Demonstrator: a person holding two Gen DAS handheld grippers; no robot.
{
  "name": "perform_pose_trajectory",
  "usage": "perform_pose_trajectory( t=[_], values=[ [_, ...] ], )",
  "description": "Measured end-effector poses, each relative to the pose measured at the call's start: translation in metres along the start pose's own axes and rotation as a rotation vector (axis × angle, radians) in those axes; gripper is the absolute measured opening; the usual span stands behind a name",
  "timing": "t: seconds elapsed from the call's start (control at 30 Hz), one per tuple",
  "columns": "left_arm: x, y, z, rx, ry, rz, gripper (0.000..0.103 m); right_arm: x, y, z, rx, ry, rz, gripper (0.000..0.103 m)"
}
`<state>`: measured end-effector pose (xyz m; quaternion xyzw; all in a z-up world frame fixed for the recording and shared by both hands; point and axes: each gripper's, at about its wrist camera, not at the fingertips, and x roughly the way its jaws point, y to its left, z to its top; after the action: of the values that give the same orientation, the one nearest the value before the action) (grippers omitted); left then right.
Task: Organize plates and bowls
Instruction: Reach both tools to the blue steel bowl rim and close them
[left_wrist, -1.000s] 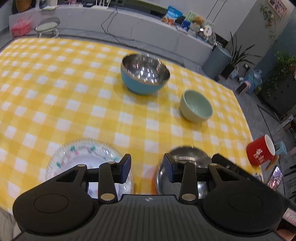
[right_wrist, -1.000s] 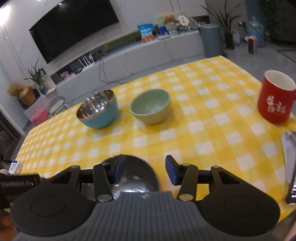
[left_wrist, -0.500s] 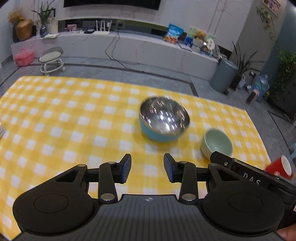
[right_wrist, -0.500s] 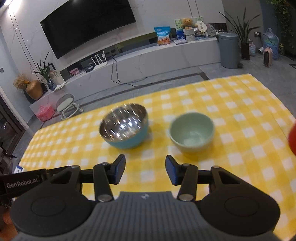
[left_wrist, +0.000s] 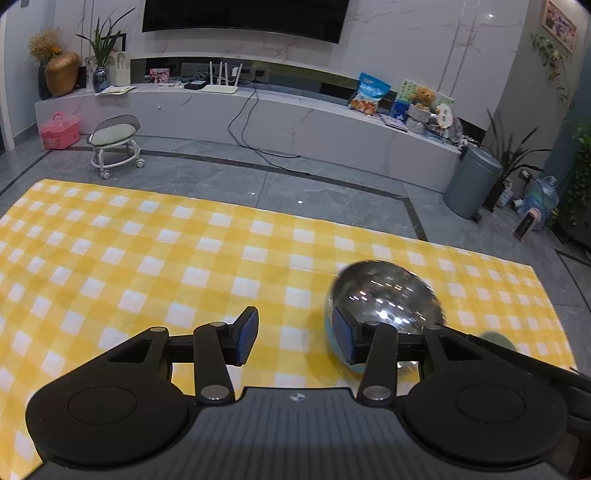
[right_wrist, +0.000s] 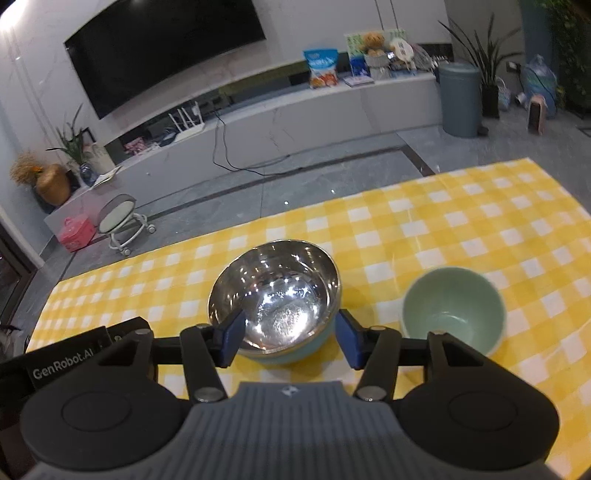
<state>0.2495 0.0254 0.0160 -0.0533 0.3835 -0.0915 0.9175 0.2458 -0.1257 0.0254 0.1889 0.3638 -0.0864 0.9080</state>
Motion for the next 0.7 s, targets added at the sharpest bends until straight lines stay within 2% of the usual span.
perform_pose_trajectory(
  t=[0.1,0.17,0.2,0.3,0.43,0.5,0.6,0.7],
  values=[
    [0.020,0.004,0.003,-0.013,0.026,0.018,0.052,0.019,0.005,0.003,0.022,0.020,0.004,0.065],
    [0.030,0.008,0.004,-0.035,0.032,0.024,0.052,0.033,0.011,0.005,0.017,0.051,-0.018,0.065],
    [0.035,0.009,0.004,-0.042,0.038,0.027,0.052,0.037,0.014,0.004,0.004,0.038,-0.039,0.068],
    [0.046,0.012,0.002,-0.063,0.067,0.023,0.052,0.045,0.023,0.005,-0.048,0.015,-0.065,0.065],
    [0.056,0.014,-0.002,-0.063,0.091,0.003,0.051,0.055,0.026,0.001,-0.053,0.035,-0.077,0.059],
    [0.061,0.013,-0.003,-0.071,0.109,-0.009,0.039,0.058,0.025,-0.001,-0.068,0.033,-0.082,0.051],
    [0.065,0.011,-0.006,-0.073,0.128,-0.010,0.023,0.061,0.023,-0.002,-0.077,0.035,-0.066,0.046],
    [0.066,0.009,-0.006,-0.061,0.134,-0.009,0.013,0.062,0.018,-0.002,-0.074,0.041,-0.055,0.035]
  ],
)
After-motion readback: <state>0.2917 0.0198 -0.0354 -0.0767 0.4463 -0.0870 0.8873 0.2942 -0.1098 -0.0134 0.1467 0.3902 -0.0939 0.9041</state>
